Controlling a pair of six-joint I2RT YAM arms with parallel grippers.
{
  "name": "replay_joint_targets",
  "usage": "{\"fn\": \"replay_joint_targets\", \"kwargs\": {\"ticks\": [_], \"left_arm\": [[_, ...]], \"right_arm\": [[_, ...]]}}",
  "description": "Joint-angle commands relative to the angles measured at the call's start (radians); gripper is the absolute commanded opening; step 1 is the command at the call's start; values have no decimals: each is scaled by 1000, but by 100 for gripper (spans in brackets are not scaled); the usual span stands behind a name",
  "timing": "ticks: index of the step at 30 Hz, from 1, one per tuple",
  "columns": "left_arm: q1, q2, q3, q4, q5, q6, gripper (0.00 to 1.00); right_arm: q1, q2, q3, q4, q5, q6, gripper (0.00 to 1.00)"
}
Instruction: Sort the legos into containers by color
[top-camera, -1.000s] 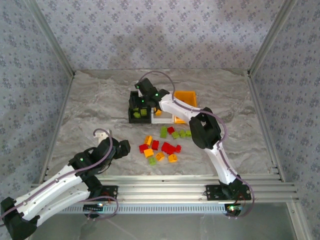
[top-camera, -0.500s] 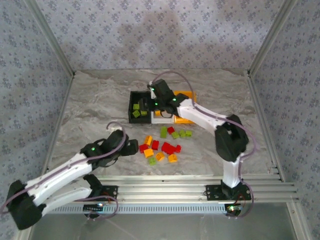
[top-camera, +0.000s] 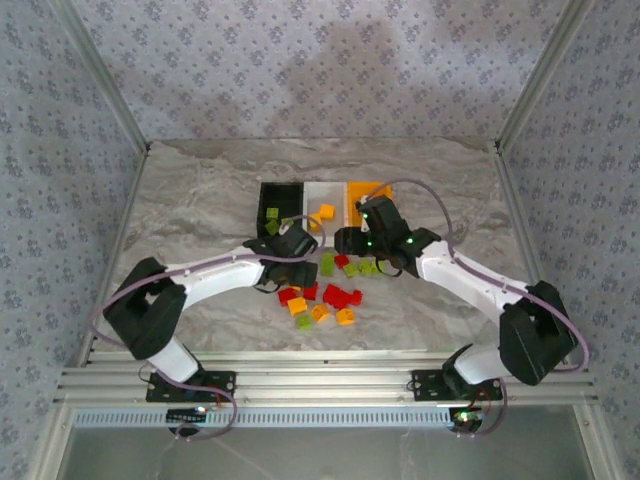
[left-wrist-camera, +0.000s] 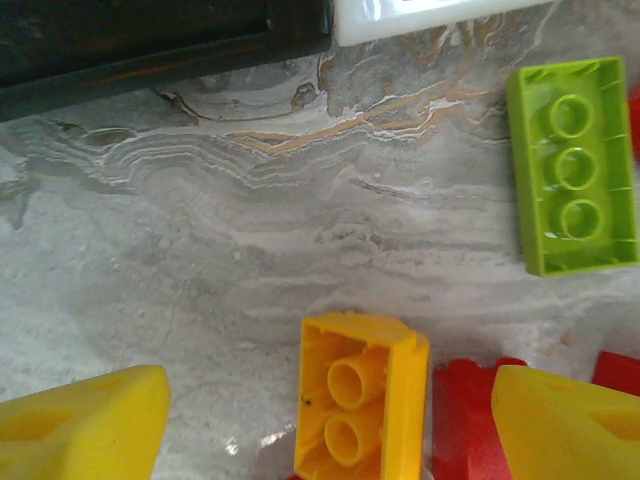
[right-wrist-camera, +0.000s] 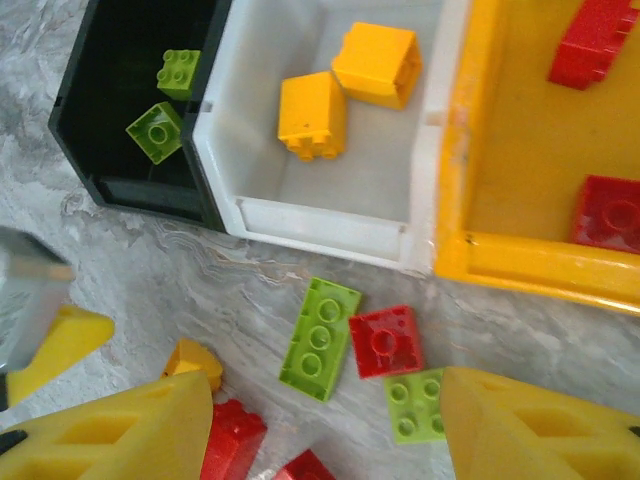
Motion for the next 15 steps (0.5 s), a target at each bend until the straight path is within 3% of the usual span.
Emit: {"fn": "replay_joint_targets", "kwargs": {"ticks": [1,9,15], "left_arm": [[9,41,42,-7,5,45,82],[9,110,46,-21,27,30,64],[7,95,6,-25,35,7,58]], "right_arm": [[-13,-60,-24,-7,23,15,64],[-42,-114,-51,-9,22,12,64],[-55,-133,-64,-5,20,17,64]]}}
